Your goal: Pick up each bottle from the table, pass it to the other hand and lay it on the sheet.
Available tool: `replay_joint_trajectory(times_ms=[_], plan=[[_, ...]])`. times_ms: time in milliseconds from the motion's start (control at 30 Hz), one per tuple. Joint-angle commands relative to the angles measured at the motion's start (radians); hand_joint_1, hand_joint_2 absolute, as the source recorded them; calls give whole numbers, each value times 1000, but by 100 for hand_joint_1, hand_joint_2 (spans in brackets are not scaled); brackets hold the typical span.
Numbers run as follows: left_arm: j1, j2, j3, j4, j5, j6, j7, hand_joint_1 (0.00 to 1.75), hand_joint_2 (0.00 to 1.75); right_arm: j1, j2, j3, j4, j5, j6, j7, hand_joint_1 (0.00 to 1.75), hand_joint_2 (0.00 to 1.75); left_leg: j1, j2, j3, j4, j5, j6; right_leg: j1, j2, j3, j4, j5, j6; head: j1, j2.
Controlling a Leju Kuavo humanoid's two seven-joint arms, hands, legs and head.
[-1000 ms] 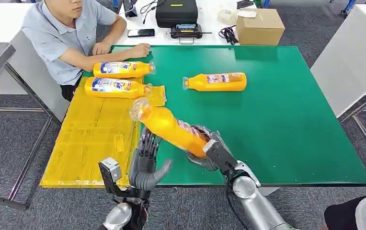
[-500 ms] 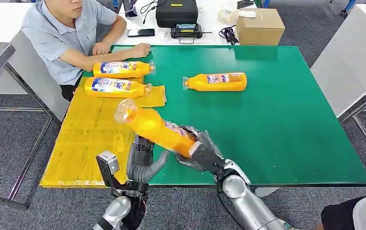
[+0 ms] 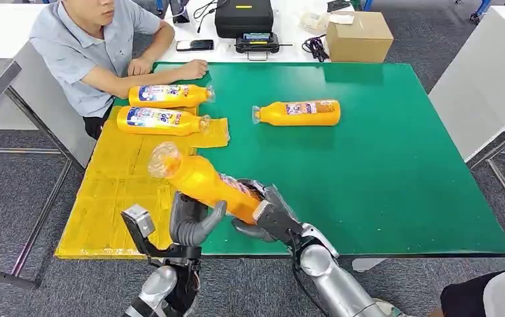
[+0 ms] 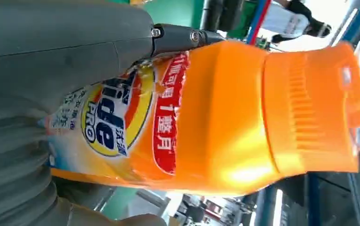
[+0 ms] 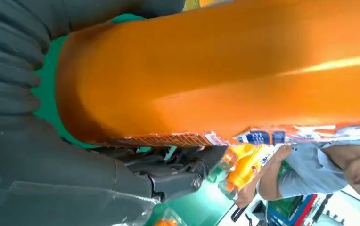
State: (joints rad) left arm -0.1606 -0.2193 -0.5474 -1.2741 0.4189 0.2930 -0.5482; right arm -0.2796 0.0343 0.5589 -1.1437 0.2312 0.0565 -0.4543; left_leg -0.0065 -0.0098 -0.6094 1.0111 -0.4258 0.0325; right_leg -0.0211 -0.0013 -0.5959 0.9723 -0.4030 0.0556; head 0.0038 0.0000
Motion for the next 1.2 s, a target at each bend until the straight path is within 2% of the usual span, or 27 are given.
replay_joint_trajectory(times_ms=[33, 167, 267, 300, 333, 367, 433, 533, 633, 800, 833, 867, 967, 1067, 1133, 1167, 1200], plan=[[-17, 22, -13, -21, -1, -3, 1, 0, 175, -38, -1, 33, 83, -1, 3, 2, 169, 175, 1, 1, 2, -1, 0, -1, 1, 0, 1, 0, 0, -1, 0, 0], [-16, 28, -24, -34, -10, -8, -4, 0, 175, -39, -1, 34, 86, -2, 5, 0, 173, 175, 1, 2, 4, 0, -1, -2, 1, 1, 4, -1, -1, -3, 0, 0], [-17, 29, -39, -48, -30, -4, -17, 0, 175, -45, 0, 36, 94, -6, 13, -7, 168, 175, 1, 1, 3, 0, -1, -2, 1, 1, 3, 0, -1, -2, 0, 0], [-20, 27, -37, -39, -34, 4, -22, 26, 175, -48, 1, 38, 97, -8, 17, -11, 169, 175, 1, 1, 2, 0, -1, -2, 1, 1, 2, 0, -1, -2, 0, 0], [-21, 27, -37, -36, -34, 4, -22, 168, 175, -49, 2, 38, 98, -8, 17, -11, 166, 175, 0, 1, 2, 0, 0, -1, 1, 0, 1, 0, 0, -1, 0, 0], [-23, 27, -34, -28, -31, 2, -22, 175, 175, -51, 2, 39, 98, -10, 21, -12, 164, 175, 1, 1, 3, 0, -1, -2, 1, 1, 3, 0, -1, -2, 0, 0], [-24, 27, -32, -21, -32, -4, -28, 175, 175, -52, 0, 39, 101, -11, 21, -12, 152, 175, 1, 1, 2, -1, -1, -1, 1, 0, 2, -1, 0, -1, 0, 0], [-32, 28, -42, -7, -43, -10, -29, 175, 175, -55, -2, 35, 108, -10, 18, -13, 154, 175, 0, 1, 2, 0, -1, -1, 1, 1, 2, 0, -1, -2, 0, 0], [-51, 23, -58, 28, -91, 24, -30, 175, 175, -62, -1, 43, 109, 0, 17, -8, 148, 175, 0, 0, 2, 0, 0, -1, 1, 0, 1, 0, 0, -1, 0, 0], [-62, 18, -57, 60, -119, 40, -31, 175, 175, -70, -5, 47, 112, 13, 7, 4, 154, 175, 1, 1, 3, 0, -1, -2, 1, 0, 3, -1, -1, -2, 0, 0], [-65, 18, -56, 63, -120, 39, -30, 175, 175, -71, -6, 45, 112, 13, 7, 4, 161, 175, 0, 1, 2, -1, 0, -1, 0, 0, 1, 0, 0, -1, 0, 0], [-67, 18, -56, 67, -123, 37, -22, 175, 175, -70, -6, 44, 113, 15, 5, 6, 157, 175, 1, 1, 4, -1, -1, -2, 1, 0, 4, -1, -1, -2, 0, 0], [-71, 18, -65, 74, -131, 29, -10, 175, 175, -65, -8, 42, 113, 18, 2, 8, 168, 175, 1, 1, 4, 0, -1, -2, 1, 0, 4, -1, -1, -2, 0, 0], [-74, 20, -77, 81, -145, 29, -4, 175, 175, -65, -10, 41, 115, 21, 1, 10, 166, 175, 1, 1, 4, 0, -2, -2, 1, 0, 4, -1, -1, -2, 0, 0], [-77, 17, -82, 93, -164, 40, 0, 175, 175, -65, -11, 37, 115, 25, -4, 12, 157, 175, 1, 0, 2, -1, 0, -1, 1, 0, 2, -1, 0, -1, 0, 0], [-79, 16, -82, 101, -182, 53, -2, 175, 175, -64, -11, 34, 114, 26, -6, 13, 145, 175, 1, 1, 4, 0, -1, -2, 1, 0, 4, -1, -1, -2, 0, 0], [-79, 15, -80, 105, -196, 71, -7, 175, 175, -61, -10, 30, 113, 27, -9, 15, 30, 175, 1, 0, 3, -1, -1, -2, 1, 0, 3, -1, -1, -2, 0, 0]])
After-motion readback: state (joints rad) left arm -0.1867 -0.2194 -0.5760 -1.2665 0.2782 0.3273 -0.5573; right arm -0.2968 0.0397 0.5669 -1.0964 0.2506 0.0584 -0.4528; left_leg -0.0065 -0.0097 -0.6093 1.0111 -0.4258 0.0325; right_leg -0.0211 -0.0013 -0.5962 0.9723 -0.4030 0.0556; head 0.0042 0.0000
